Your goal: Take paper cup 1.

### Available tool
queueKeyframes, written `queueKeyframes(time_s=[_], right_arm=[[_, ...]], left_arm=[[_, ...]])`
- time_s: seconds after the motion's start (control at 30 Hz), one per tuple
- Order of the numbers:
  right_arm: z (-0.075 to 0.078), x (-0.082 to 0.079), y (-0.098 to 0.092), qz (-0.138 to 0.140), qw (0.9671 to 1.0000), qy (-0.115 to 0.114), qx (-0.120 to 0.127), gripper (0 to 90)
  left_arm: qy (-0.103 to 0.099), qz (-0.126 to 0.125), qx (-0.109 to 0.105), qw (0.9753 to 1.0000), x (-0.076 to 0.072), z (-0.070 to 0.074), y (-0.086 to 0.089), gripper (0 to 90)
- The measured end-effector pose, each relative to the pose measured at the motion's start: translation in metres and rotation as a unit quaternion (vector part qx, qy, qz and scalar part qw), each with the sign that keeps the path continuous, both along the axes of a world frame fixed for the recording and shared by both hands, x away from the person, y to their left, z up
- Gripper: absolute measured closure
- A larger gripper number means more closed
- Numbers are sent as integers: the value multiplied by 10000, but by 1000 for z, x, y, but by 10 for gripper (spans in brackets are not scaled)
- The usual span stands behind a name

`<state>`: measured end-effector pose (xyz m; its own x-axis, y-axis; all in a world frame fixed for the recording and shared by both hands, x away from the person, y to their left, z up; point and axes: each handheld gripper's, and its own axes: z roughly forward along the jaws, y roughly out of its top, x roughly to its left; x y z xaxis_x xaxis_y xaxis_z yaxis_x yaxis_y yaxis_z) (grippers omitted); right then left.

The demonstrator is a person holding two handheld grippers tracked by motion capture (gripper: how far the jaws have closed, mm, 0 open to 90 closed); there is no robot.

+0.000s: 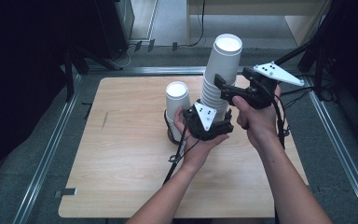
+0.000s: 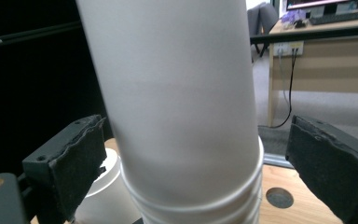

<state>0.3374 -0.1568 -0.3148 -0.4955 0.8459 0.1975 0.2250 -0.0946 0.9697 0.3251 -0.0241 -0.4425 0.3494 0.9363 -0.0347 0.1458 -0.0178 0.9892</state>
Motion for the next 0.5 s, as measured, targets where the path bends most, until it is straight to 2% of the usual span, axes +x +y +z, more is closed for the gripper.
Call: queueKeyframes(time_s=[0.1,0.17,0.33,0.5], right_arm=[[-1,6,5,28,10000,45,-69,48],[-1,9,9,20,9999,69,-119,47],[-5,17,15,-56,9999,121,-94,39],[-9,22,20,-80,9998,115,-115,32]], left_arm=[[-1,48,28,10000,3,0,-1,2],[63,148,-74,9998,7,-1,-3,2],[40,250,-88,9996,12,1,-6,2],[-31,304,59,9995,15,-1,-9,2]])
